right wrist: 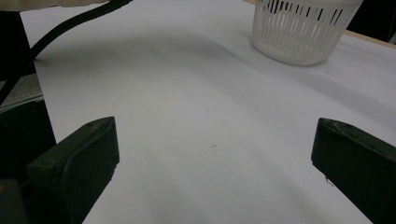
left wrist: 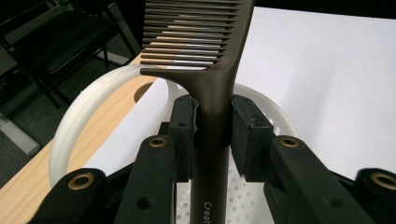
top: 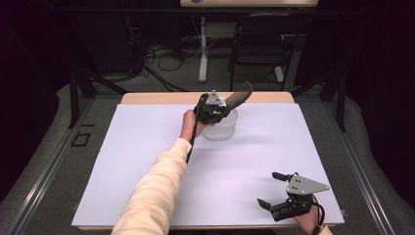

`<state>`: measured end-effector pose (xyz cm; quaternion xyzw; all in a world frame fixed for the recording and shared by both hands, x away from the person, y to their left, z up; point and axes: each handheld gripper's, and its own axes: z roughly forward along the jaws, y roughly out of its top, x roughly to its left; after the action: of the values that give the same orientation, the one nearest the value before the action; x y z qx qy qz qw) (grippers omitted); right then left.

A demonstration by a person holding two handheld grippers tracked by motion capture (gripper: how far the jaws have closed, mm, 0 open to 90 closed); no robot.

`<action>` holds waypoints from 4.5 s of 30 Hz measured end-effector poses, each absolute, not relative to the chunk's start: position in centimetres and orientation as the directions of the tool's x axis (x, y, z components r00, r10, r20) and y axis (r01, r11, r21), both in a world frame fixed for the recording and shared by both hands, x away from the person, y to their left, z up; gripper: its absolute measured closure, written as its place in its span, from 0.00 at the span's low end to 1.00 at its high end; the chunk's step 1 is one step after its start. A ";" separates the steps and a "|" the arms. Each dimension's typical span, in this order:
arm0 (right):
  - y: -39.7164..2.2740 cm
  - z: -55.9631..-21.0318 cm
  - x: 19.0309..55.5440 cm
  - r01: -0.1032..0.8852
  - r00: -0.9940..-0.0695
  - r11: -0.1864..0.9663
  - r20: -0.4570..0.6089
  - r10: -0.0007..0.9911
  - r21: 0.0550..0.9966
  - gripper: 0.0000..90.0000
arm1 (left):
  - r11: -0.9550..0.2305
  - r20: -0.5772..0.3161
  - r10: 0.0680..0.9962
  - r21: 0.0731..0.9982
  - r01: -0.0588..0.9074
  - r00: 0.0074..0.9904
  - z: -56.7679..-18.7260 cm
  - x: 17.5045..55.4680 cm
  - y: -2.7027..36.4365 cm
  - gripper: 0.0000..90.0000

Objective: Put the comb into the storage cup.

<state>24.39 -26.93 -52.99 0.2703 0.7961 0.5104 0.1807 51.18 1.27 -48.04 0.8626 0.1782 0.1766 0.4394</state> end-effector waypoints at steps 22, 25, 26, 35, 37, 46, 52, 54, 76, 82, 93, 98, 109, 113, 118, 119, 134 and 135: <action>-27.0 -53.0 24.4 0.248 -0.787 0.329 -0.009 0.617 0.911 0.01 | -0.598 0.159 0.438 0.786 0.155 0.885 -48.6 51.5 0.9 0.80; -27.0 -53.0 24.4 0.248 -0.786 0.329 -0.009 0.618 0.911 0.01 | -0.599 0.156 0.439 0.785 0.159 0.885 -48.7 51.5 0.9 0.80; -27.0 -53.0 24.4 0.248 -0.786 0.329 -0.009 0.618 0.911 0.01 | -0.602 0.158 0.438 0.783 0.158 0.885 -48.7 51.5 0.8 0.80; -27.0 -53.0 24.5 0.246 -0.785 0.331 -0.012 0.619 0.911 0.01 | -0.614 0.159 0.429 0.773 0.158 0.889 -48.9 51.6 0.7 0.79; -27.0 -53.0 24.5 0.245 -0.785 0.328 -0.011 0.619 0.912 0.01 | -0.613 0.157 0.430 0.774 0.160 0.889 -49.0 51.6 0.6 0.79; -27.0 -53.0 24.5 0.246 -0.785 0.329 -0.012 0.619 0.912 0.01 | -0.615 0.153 0.428 0.771 0.163 0.891 -49.1 51.6 0.6 0.79; -27.0 -53.0 24.4 0.246 -0.785 0.328 -0.011 0.619 0.912 0.01 | -0.627 0.154 0.421 0.762 0.163 0.894 -49.0 51.6 0.5 0.79; -27.0 -53.0 24.4 0.245 -0.786 0.327 -0.010 0.618 0.913 0.01 | -0.627 0.151 0.422 0.761 0.167 0.894 -49.0 51.6 0.5 0.78; -27.0 -53.0 24.4 0.246 -0.785 0.327 -0.011 0.619 0.912 0.01 | -0.650 0.164 0.505 0.718 0.248 0.848 -48.1 51.2 1.4 0.23; -27.1 -53.0 24.5 0.248 -0.786 0.332 -0.012 0.619 0.910 0.01 | -0.634 0.141 0.495 0.733 0.246 0.858 -47.1 50.7 1.9 0.17; -27.2 -53.1 24.4 0.255 -0.780 0.325 -0.005 0.626 0.910 0.01 | -0.632 0.126 0.485 0.734 0.248 0.865 -46.0 49.9 2.0 0.05; -27.4 -53.1 24.3 0.256 -0.779 0.326 -0.005 0.626 0.910 0.01 | -0.633 0.112 0.479 0.731 0.254 0.871 -45.6 49.6 2.1 0.01; -27.0 -53.1 24.4 0.255 -0.788 0.334 -0.005 0.615 0.908 0.01 | -0.635 0.106 0.481 0.727 0.262 0.870 -44.7 48.5 2.9 0.00; -26.8 -53.1 24.5 0.252 -0.792 0.336 -0.006 0.610 0.907 0.01 | -0.638 0.102 0.482 0.721 0.270 0.870 -44.4 48.1 3.2 0.00; -26.8 -53.1 24.6 0.253 -0.792 0.333 -0.003 0.610 0.908 0.01 | -0.651 0.104 0.479 0.708 0.273 0.872 -44.2 47.5 3.7 0.00; -26.7 -53.1 24.7 0.253 -0.795 0.336 -0.003 0.607 0.907 0.01 | -0.654 0.105 0.476 0.706 0.271 0.873 -44.1 47.5 3.8 0.00; -26.6 -53.2 24.7 0.264 -0.795 0.340 0.004 0.606 0.902 0.01 | -0.655 0.094 0.493 0.694 0.298 0.865 -43.9 46.4 5.0 0.00; -26.6 -53.2 24.8 0.259 -0.796 0.343 -0.001 0.605 0.903 0.01 | -0.656 0.098 0.494 0.693 0.297 0.864 -43.9 46.3 5.1 0.00</action>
<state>24.75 -26.58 -53.17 0.2696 0.8013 0.5060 0.1707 46.34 5.07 -43.89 0.8992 0.2200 0.1404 0.3513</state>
